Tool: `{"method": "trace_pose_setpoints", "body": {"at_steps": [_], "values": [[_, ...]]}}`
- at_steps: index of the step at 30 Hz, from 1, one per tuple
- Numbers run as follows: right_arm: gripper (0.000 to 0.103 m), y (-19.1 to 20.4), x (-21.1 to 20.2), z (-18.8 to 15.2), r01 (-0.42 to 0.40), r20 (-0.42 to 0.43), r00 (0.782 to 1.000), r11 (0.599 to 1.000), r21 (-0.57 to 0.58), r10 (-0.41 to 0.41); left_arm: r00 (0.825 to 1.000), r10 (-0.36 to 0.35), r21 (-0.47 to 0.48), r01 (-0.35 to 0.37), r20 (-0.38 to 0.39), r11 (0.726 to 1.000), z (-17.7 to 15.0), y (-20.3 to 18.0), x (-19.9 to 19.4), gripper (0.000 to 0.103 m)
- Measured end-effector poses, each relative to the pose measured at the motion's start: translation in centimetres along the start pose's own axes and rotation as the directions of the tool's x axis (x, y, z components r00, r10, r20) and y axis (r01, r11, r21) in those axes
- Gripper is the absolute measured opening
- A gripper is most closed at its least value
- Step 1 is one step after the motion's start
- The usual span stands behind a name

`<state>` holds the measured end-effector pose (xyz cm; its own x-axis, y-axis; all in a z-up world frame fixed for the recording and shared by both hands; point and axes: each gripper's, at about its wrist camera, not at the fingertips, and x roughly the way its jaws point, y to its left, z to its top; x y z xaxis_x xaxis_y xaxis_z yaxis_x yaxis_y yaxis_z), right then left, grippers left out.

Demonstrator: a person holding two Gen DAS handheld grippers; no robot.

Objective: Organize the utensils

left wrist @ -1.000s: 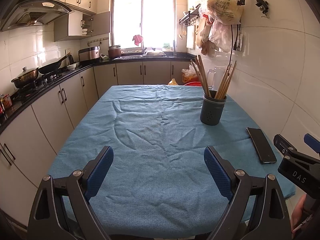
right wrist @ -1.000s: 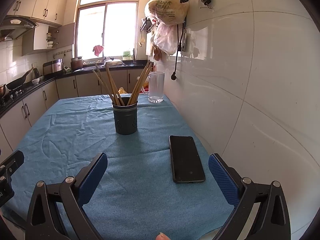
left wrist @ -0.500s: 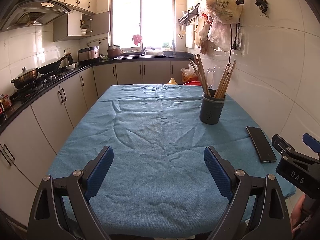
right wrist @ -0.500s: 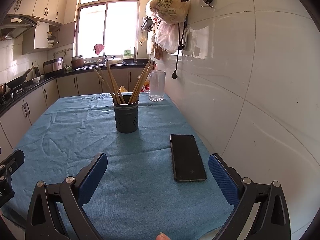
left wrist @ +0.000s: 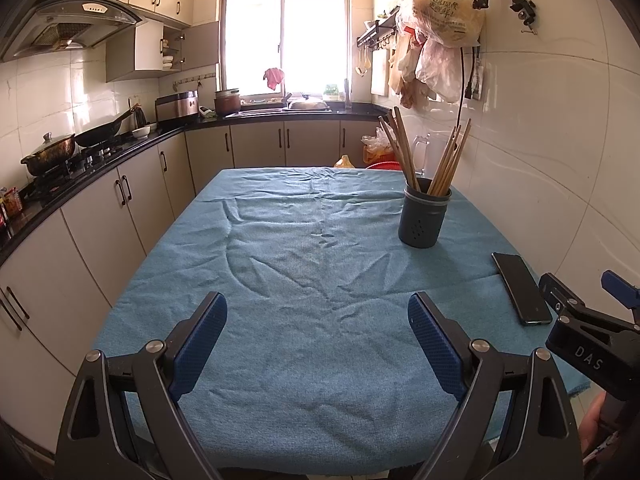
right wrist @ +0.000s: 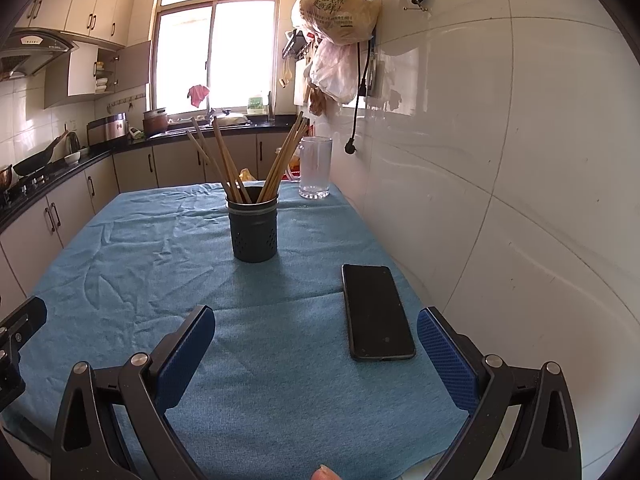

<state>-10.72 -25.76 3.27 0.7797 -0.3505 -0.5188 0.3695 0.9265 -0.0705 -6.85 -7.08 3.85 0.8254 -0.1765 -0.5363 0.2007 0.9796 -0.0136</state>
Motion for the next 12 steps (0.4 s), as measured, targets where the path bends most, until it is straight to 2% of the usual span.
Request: {"method": "trace_pose_setpoints", "body": {"at_steps": [7, 10, 12], "values": [[0.103, 0.6, 0.9, -0.2, -0.016, -0.011, 1.000, 1.000, -0.010, 0.016, 1.000, -0.006, -0.002, 0.006, -0.006, 1.000, 0.4, 0.6, 0.8, 0.091], [0.103, 1.3, 2.7, 0.0, -0.027, -0.046, 0.999, 0.999, -0.022, 0.026, 0.999, -0.007, -0.053, 0.005, -0.034, 0.999, 0.9, 2.7, 2.4, 0.091], [0.103, 1.9, 4.1, 0.3, -0.045, -0.074, 0.996, 0.999, -0.021, 0.043, 0.997, 0.021, -0.094, -0.028, -0.078, 0.995, 1.0, 4.8, 4.2, 0.091]]}}
